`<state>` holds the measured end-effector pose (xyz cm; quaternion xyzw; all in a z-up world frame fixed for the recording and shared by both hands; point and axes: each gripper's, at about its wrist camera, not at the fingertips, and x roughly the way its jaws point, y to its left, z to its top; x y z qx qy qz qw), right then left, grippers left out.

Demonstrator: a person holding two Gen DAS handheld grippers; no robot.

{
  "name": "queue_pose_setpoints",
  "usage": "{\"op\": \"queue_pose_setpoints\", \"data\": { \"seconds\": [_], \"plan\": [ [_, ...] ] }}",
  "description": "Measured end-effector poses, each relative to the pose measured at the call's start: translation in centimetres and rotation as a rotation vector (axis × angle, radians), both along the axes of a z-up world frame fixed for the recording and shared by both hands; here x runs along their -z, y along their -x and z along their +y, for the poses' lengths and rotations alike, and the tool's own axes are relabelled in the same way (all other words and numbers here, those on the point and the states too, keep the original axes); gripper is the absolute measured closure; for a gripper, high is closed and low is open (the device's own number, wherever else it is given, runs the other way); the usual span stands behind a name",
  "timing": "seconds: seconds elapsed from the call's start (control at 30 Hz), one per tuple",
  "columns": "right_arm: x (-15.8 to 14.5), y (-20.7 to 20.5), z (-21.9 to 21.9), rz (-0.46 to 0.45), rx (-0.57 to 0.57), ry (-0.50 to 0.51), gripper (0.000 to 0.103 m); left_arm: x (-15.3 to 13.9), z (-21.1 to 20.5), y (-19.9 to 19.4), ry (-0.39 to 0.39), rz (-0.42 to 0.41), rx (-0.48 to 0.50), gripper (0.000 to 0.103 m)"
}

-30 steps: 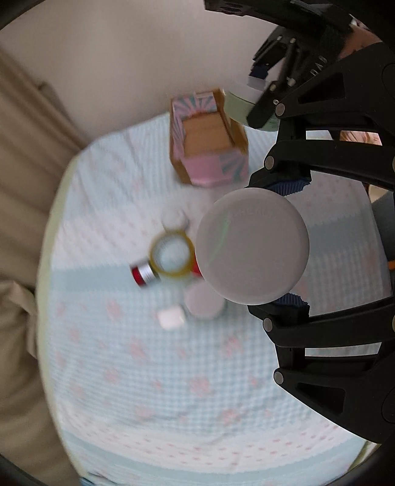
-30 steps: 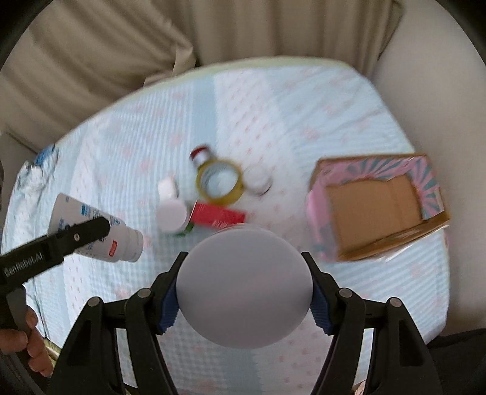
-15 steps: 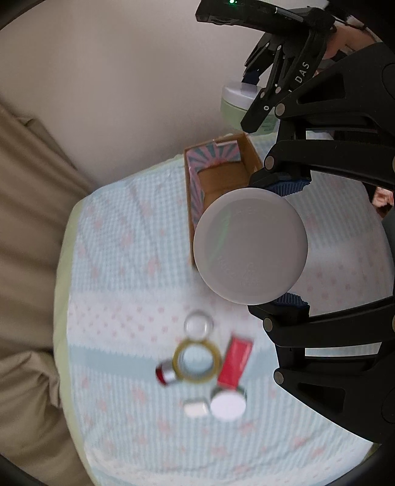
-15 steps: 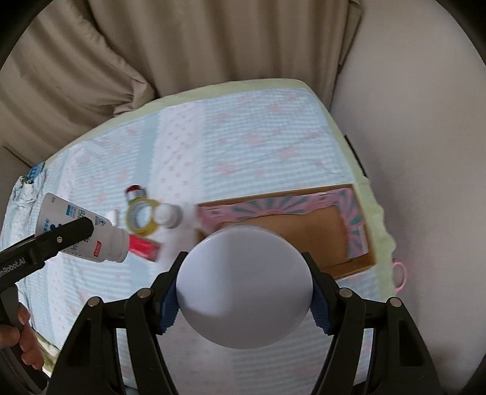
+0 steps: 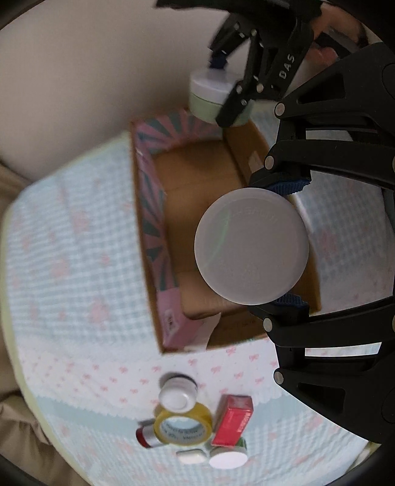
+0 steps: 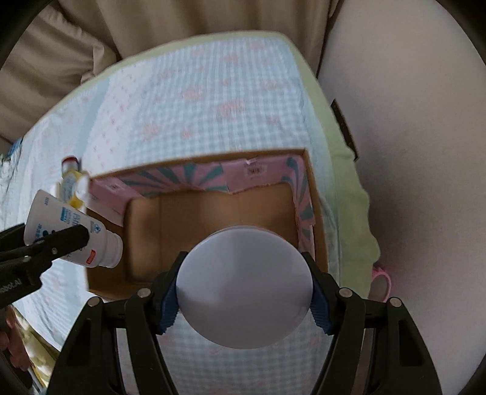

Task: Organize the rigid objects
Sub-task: 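Carry the bottle and jar into the cardboard box and open both tools, then withdraw both tools from the box back toward the remaining items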

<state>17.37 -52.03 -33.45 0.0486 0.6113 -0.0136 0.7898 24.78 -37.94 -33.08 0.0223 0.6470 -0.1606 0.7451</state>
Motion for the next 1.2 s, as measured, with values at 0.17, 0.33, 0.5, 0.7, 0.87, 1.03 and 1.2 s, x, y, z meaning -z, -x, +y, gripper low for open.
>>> {"op": "queue_pose_setpoints", "data": {
  "seconds": [0.17, 0.33, 0.5, 0.7, 0.87, 1.03, 1.2],
  "plan": [
    [3.7, -0.6, -0.3, -0.003, -0.092, 0.004, 0.037, 4.1, -2.7, -0.6, -0.139, 0.054, 0.149, 0.056],
    [5.8, -0.5, 0.4, -0.017, -0.162, 0.004, 0.037, 6.3, -4.6, -1.0, -0.216, 0.073, 0.265, 0.056],
    [6.5, -0.5, 0.6, -0.034, -0.203, 0.010, 0.037, 6.1, -6.0, -1.3, -0.240, 0.058, 0.363, 0.025],
    [6.6, -0.6, 0.6, -0.044, -0.266, 0.049, 0.000, 3.9, -4.4, -2.7, -0.243, 0.023, 0.355, 0.000],
    [4.4, 0.8, 0.4, -0.123, -0.255, 0.081, 0.000, 3.2, -1.0, -2.7, -0.222, 0.044, 0.278, 0.000],
    [3.3, 1.9, 0.3, -0.126, -0.226, 0.114, 0.000, 1.9, 1.2, -2.0, -0.182, 0.050, 0.202, 0.000],
    [2.2, 2.9, 0.1, -0.127, -0.182, 0.086, 0.000, 0.8, 2.5, 0.2, -0.168, 0.024, 0.178, 0.000]
  ]
}}
